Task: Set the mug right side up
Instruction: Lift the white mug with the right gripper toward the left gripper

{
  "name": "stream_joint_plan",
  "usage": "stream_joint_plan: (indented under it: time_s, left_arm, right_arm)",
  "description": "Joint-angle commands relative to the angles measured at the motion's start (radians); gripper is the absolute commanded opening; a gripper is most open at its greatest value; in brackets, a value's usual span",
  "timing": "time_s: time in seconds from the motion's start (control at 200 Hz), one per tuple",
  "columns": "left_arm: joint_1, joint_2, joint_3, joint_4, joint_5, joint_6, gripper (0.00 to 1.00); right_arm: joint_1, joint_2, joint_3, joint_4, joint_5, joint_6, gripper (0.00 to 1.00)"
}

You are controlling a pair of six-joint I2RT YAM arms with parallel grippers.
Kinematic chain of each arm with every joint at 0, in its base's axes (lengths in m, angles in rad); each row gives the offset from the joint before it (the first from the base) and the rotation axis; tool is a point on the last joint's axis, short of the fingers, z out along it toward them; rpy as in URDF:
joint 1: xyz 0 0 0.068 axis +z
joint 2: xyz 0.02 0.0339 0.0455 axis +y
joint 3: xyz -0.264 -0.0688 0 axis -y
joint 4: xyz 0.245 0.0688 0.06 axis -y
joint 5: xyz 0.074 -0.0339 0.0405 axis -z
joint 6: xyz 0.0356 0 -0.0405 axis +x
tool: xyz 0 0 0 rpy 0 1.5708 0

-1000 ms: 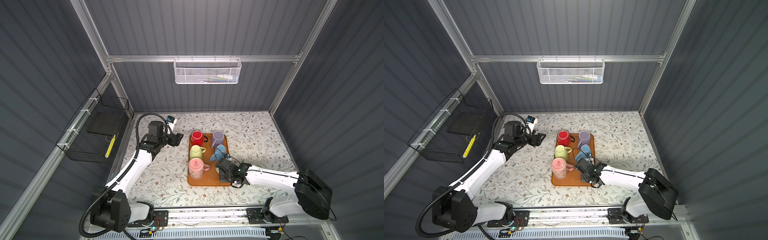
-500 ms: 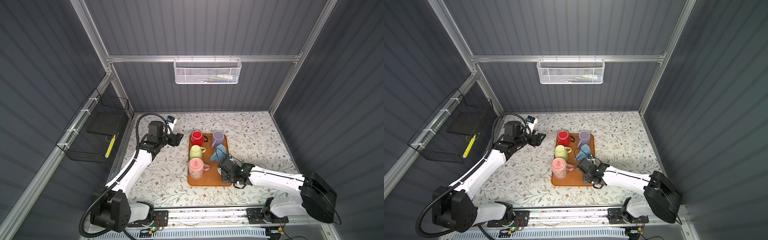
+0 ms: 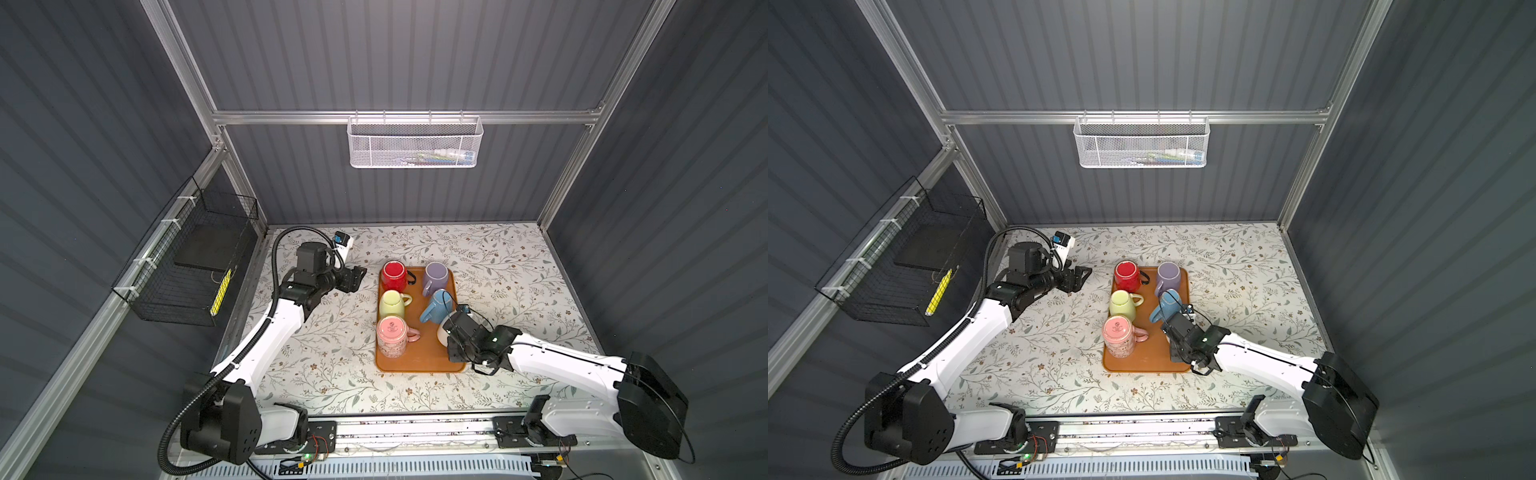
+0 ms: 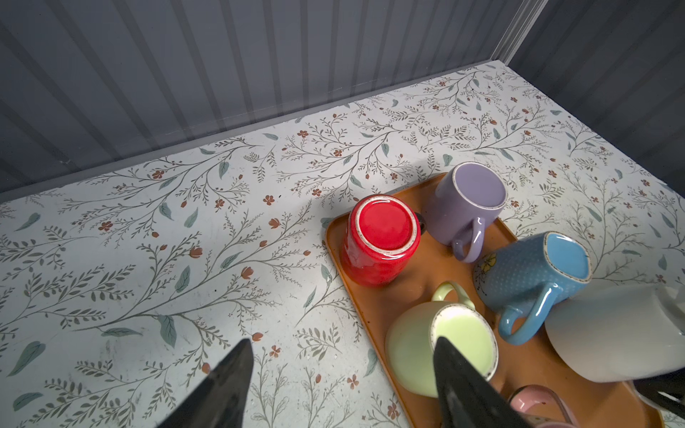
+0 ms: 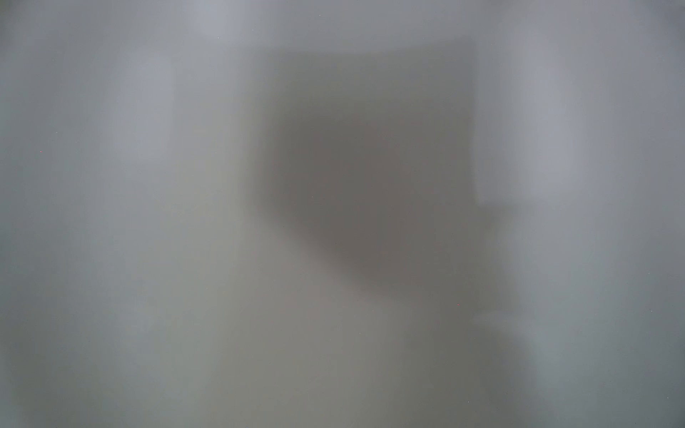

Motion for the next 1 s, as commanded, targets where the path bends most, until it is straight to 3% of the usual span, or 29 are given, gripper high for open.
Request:
stream_joint_plan:
  time_s: [0.0, 0.62, 0.995]
  left_arm:
    - [-0.006, 0.002, 0.003, 0.001, 0.022, -0.013, 0.76]
    - [-0.005, 0.025, 0.028, 0.014, 0.045, -0.040, 0.76]
    - [-0.005, 0.041, 0.046, 0.080, 0.092, -0.111, 0.76]
  right_arm:
    - [-0.014, -0.029, -0.008, 0.025, 0.007, -0.010, 0.00]
    - [-0.069, -0.127, 0.005, 0.014, -0.020, -0.063, 0.00]
    - [-0.125, -0.278, 0.032, -0.021, -0.036, -0.126, 0.00]
